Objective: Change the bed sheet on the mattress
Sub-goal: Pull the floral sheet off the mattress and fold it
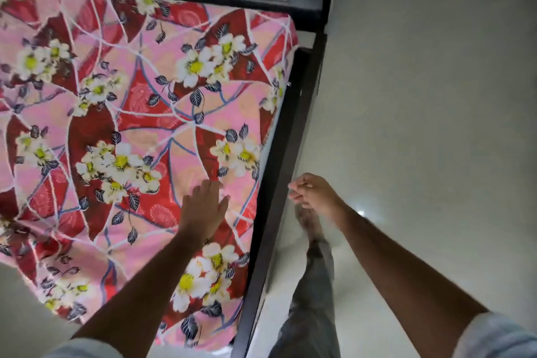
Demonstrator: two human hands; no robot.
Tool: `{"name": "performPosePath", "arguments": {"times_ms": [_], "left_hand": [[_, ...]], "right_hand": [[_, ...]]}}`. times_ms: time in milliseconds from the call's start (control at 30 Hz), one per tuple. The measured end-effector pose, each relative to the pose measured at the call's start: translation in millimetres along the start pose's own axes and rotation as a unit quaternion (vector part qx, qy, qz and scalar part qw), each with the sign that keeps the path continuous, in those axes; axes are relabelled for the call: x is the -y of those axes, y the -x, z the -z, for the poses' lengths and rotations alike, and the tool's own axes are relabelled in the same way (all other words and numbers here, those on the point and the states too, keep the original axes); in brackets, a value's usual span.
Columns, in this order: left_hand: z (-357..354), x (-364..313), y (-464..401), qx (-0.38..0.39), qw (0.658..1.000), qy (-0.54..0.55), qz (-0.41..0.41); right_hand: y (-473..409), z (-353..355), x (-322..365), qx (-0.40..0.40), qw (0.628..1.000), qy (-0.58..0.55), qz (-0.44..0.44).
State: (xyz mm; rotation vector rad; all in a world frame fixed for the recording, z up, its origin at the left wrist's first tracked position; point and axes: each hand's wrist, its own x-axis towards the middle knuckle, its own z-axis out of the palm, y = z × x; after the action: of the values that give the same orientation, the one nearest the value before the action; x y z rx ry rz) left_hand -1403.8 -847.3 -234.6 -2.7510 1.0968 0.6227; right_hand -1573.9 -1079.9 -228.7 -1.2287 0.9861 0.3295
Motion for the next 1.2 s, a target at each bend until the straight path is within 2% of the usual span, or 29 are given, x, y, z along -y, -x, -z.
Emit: {"name": "performPosePath", "arguments": {"times_ms": [67, 200, 333, 433, 533, 600, 700, 767, 833, 933, 1000, 1067, 1133, 1200], "left_hand": [[7.6, -1.9, -41.2, -0.058, 0.998, 0.019, -0.028], [35.5, -21.7, -134.1, -0.079, 0.99, 0.113, -0.026], [58.0, -51.6, -197.8, -0.028, 0.989, 0.142, 0.006], [75.3, -71.4, -220.0, -0.025, 0.986, 0.152, 0.06], [86.6, -82.2, -230.1, -0.01, 0.984, 0.151, 0.099], [89.2, -81.5, -238.4, 0.013, 0.983, 0.142, 0.115], [95.0, -86.1, -244.6, 0.029, 0.975, 0.165, 0.143], [103.9, -94.4, -257.6, 0.031, 0.966, 0.178, 0.183], [119.6, -103.5, -270.3, 0.036, 0.956, 0.162, 0.243], [153.4, -115.7, -299.0, 0.008, 0.93, 0.127, 0.344], [174.9, -119.7, -322.2, -0.032, 0.915, 0.152, 0.372], [196.7, -120.7, -347.5, -0.063, 0.906, 0.191, 0.372], [210.1, -120.4, -371.0, -0.063, 0.907, 0.201, 0.366], [204.2, -114.5, -389.2, -0.027, 0.901, 0.229, 0.368]], "right_hand": [[-37.2, 15.5, 41.3, -0.002, 1.0, 0.024, 0.014], [-114.6, 41.1, 119.5, 0.034, 0.995, 0.085, 0.028], [-170.2, 70.8, 183.9, 0.02, 0.993, 0.107, 0.037], [-205.5, 88.4, 225.5, 0.022, 0.994, 0.108, 0.022], [-243.3, 103.7, 260.0, -0.013, 0.994, 0.104, 0.006], [-268.7, 111.1, 282.3, 0.002, 0.998, 0.069, -0.004], [-291.3, 117.1, 307.1, 0.017, 0.996, 0.078, 0.032], [-297.0, 131.8, 319.2, 0.085, 0.991, 0.081, 0.066], [-281.1, 151.4, 329.0, 0.227, 0.966, 0.086, 0.089], [-251.9, 184.6, 353.2, 0.431, 0.883, 0.169, 0.083], [-241.9, 203.3, 363.0, 0.496, 0.824, 0.258, 0.09], [-248.0, 216.5, 370.2, 0.491, 0.799, 0.333, 0.1], [-269.6, 222.6, 375.5, 0.429, 0.83, 0.349, 0.071], [-301.7, 221.7, 378.8, 0.318, 0.873, 0.363, 0.069]]}}
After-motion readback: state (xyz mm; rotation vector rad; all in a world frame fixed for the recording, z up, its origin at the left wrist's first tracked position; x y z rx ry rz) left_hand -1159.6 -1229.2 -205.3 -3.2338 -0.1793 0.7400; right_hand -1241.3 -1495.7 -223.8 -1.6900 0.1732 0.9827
